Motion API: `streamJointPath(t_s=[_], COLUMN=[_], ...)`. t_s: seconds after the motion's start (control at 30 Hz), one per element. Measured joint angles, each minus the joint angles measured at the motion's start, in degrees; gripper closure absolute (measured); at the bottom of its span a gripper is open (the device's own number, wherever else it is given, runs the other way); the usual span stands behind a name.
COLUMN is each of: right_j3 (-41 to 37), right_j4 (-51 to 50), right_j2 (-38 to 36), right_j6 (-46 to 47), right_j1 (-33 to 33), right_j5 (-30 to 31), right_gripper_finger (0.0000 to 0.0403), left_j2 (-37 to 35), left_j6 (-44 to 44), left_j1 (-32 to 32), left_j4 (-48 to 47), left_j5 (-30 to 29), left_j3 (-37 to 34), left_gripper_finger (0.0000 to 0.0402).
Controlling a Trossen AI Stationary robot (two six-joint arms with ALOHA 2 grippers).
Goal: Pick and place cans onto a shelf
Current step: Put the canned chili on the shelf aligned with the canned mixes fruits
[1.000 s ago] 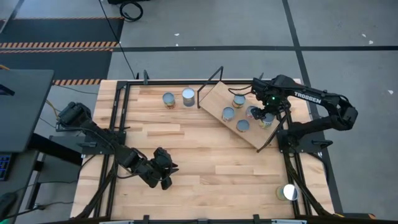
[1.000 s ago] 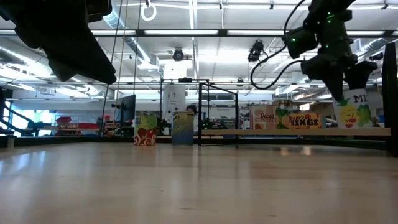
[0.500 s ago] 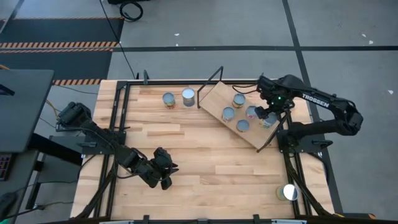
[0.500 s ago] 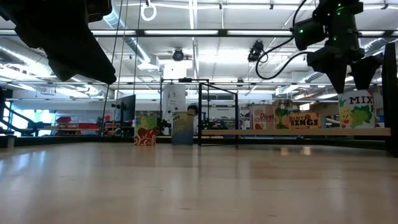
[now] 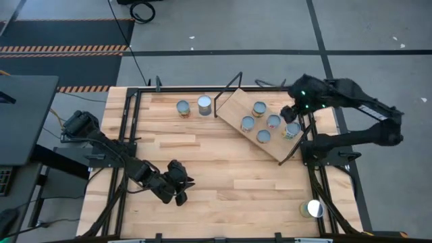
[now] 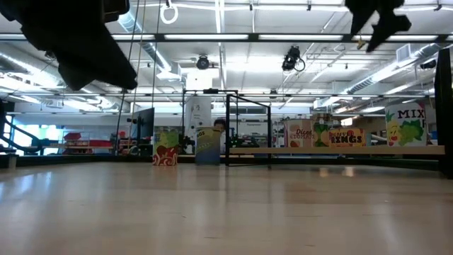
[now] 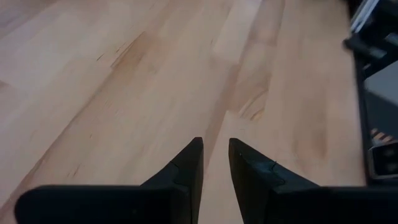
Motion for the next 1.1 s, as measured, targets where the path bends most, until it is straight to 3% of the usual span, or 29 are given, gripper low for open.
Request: streamJointPath(t_s=[0.13,0.33,0.5,0.6,0.8,0.9,1.1], right_j3=[1.41,1.02,1.02,1.02,1.02,1.47,6.80], right_j4=[1.42,6.52,12.57,15.15,22.30,27.14,27.77], right_j2=[1.26,8.86,15.05,18.94,25.49,27.69,30.06], right_j6=[8.61,20.74,29.19,32.44,30.32,23.83,6.69], right_j1=[17.50,45.16,62.79,69.84,71.69,69.60,60.44], right_j5=[2.07,5.99,8.97,10.28,11.07,10.89,16.12], right_gripper_finger=[0.0068,0.0078,0.0085,0.0086,0.0086,0.0086,0.0086], left_j2=[0.00,0.00,0.00,0.00,-1.78,-5.56,-15.11], left_j6=[0.03,0.07,0.55,0.77,6.00,8.24,11.14], left_j1=[0.22,0.22,0.22,0.22,0.24,0.76,3.63], left_j4=[4.30,7.71,7.63,7.63,6.70,3.25,-3.79], left_j5=[-0.40,-0.44,-0.47,-0.47,-1.99,-6.77,-16.41], left_j3=[0.02,0.02,0.02,0.02,0.00,0.07,0.07], left_gripper_finger=[0.0319,0.0319,0.0319,0.0319,0.0320,0.0320,0.0320])
